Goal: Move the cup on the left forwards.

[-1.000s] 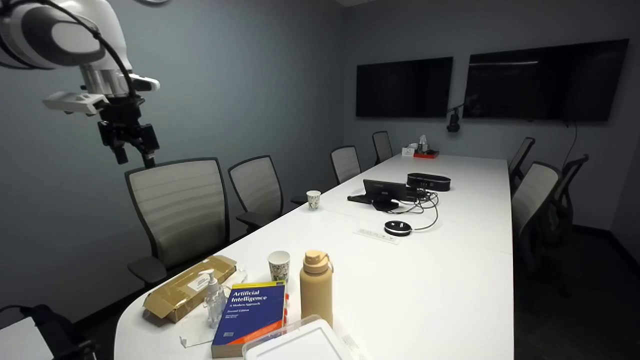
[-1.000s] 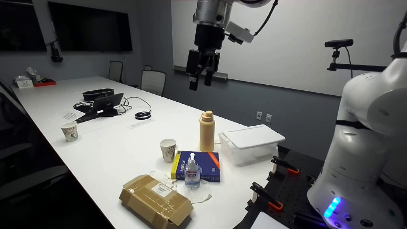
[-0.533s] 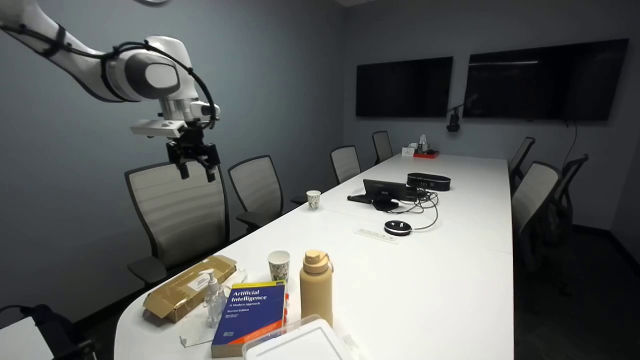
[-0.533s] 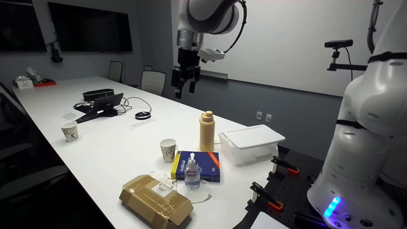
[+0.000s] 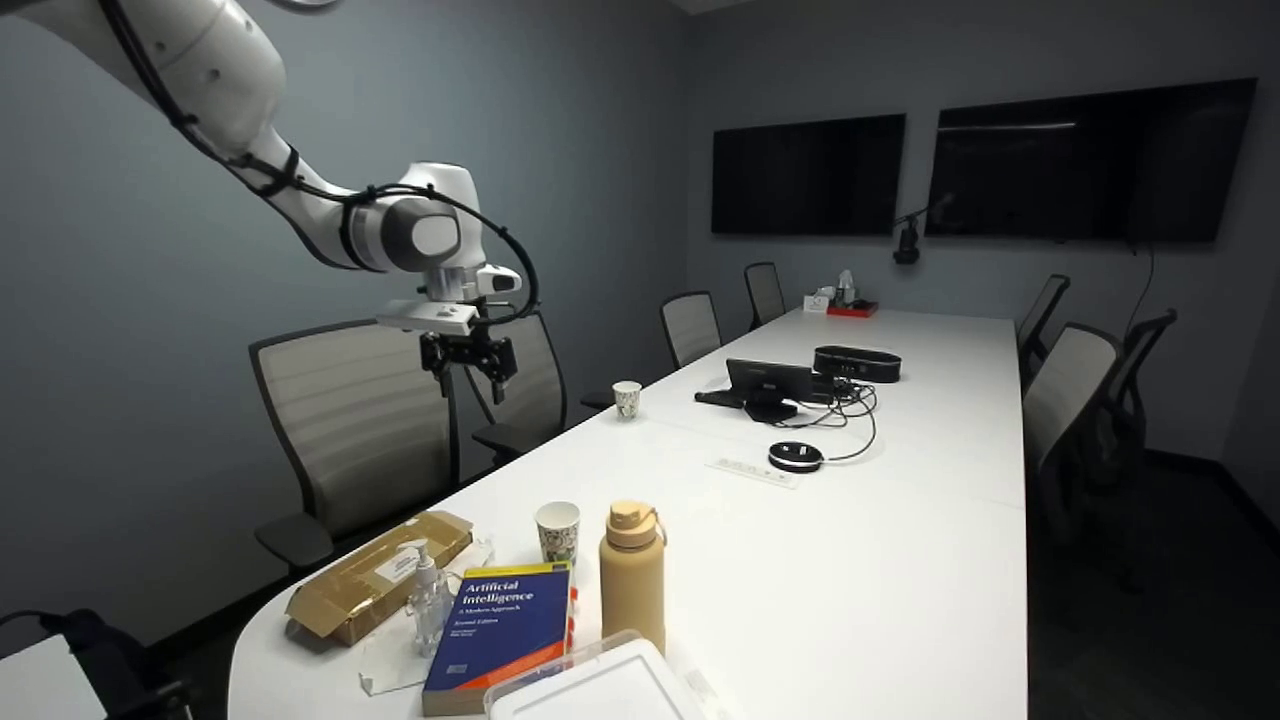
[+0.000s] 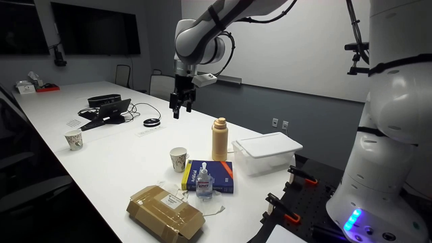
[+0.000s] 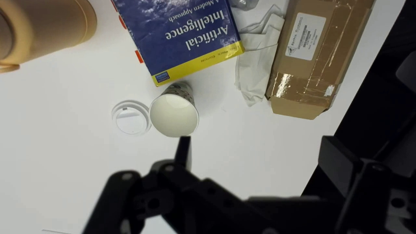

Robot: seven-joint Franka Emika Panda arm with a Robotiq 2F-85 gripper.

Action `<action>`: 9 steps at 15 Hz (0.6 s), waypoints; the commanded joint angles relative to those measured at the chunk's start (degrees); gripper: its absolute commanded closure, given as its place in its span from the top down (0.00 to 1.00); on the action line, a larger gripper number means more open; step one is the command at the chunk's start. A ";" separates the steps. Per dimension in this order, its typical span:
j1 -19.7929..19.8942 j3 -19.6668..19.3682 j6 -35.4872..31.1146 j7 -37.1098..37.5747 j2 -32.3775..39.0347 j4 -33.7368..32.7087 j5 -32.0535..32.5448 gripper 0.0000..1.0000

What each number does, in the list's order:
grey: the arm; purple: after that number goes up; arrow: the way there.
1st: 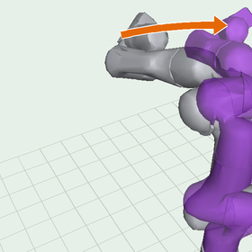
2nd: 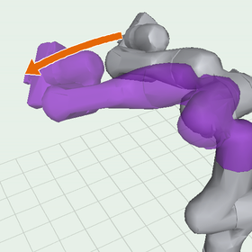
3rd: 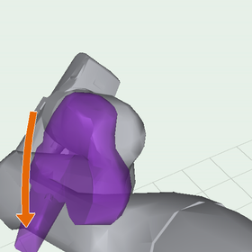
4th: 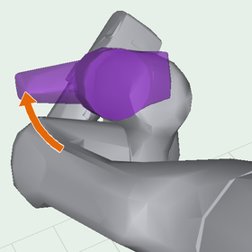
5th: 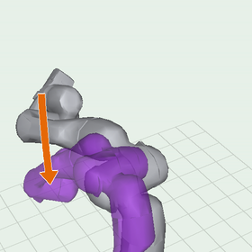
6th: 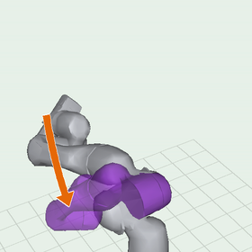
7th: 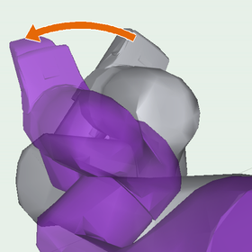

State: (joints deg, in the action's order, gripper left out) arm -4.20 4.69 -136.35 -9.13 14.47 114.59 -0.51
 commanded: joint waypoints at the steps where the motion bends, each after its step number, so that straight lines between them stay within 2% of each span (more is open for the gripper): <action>1: 1.48 0.40 -0.82 -3.73 7.32 -7.20 -0.70 1.00; 9: 4.83 1.13 -1.24 -9.03 19.41 -17.38 -0.87 1.00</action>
State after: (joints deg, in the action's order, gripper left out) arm -0.76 4.80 -137.02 -15.50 29.37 101.55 -0.59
